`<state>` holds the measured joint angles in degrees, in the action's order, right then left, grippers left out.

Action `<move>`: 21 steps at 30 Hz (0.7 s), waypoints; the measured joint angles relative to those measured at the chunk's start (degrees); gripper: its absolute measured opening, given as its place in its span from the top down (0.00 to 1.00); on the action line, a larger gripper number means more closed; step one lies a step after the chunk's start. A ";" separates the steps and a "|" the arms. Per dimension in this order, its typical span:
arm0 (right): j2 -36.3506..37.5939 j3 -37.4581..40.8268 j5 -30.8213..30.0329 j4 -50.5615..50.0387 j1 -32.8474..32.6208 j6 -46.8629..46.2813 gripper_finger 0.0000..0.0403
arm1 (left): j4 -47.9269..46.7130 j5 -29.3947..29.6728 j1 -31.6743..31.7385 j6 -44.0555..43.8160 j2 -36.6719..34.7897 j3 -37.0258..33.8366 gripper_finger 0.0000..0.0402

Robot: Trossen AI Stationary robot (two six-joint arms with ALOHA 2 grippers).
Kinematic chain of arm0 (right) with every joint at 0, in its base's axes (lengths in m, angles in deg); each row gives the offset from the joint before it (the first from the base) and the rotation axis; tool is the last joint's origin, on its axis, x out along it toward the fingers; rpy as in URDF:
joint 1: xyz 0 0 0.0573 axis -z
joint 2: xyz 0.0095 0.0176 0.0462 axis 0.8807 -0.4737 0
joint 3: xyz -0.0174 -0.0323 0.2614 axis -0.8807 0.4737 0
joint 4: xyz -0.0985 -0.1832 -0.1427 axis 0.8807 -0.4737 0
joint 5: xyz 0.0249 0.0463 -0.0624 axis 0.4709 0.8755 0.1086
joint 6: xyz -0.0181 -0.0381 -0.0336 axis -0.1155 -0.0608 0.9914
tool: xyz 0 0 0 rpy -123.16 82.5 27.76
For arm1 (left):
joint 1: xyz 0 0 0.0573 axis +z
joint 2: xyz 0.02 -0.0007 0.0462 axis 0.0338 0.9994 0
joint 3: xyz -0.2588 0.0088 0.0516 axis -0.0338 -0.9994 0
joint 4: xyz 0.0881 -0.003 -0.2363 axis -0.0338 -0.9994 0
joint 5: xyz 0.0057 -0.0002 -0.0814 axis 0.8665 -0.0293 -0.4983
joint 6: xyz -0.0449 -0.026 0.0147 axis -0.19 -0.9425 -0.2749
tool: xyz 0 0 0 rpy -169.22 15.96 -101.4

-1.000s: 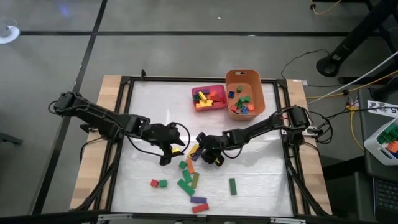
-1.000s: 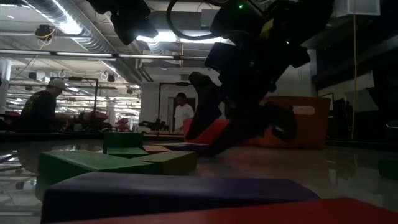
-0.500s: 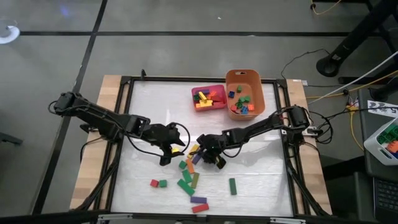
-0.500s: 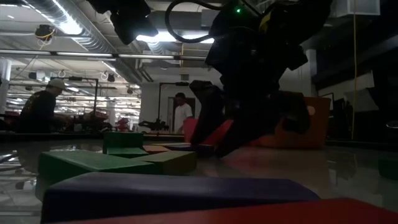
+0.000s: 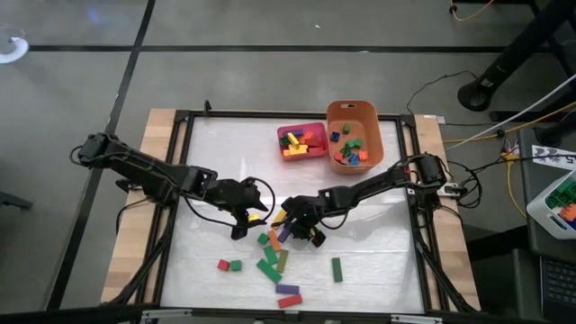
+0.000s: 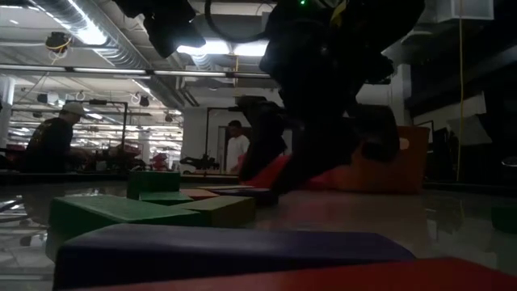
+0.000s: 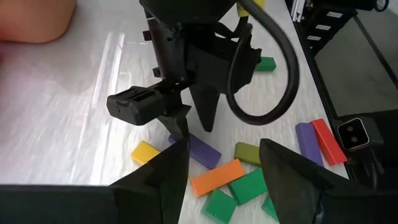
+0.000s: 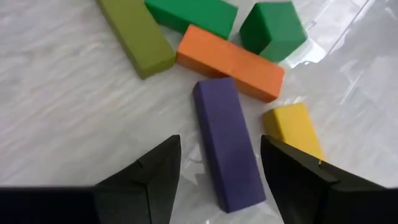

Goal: Sort blocks by size
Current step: Put the large purple block into the pink bin

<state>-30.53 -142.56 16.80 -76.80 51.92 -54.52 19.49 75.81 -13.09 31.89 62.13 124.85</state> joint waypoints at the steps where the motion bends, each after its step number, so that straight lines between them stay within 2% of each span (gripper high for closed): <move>1: 0.00 0.01 -0.17 -0.25 0.00 0.04 0.45 | 0.00 0.00 0.00 0.00 0.00 0.00 0.55; 7: 0.00 -0.01 -5.65 -1.55 0.04 1.40 0.45 | -0.02 0.00 0.00 1.11 0.00 0.00 0.55; 15: -0.36 0.25 -5.85 -2.85 0.19 1.42 0.46 | -0.02 0.00 0.00 0.90 0.00 0.00 0.55; 21: -1.19 0.23 -5.03 -2.07 0.11 1.37 0.58 | -0.41 0.00 0.00 -0.26 0.00 0.00 0.55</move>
<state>-31.72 -142.33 11.76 -78.87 52.03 -53.15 19.08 75.81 -13.09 31.62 62.13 124.85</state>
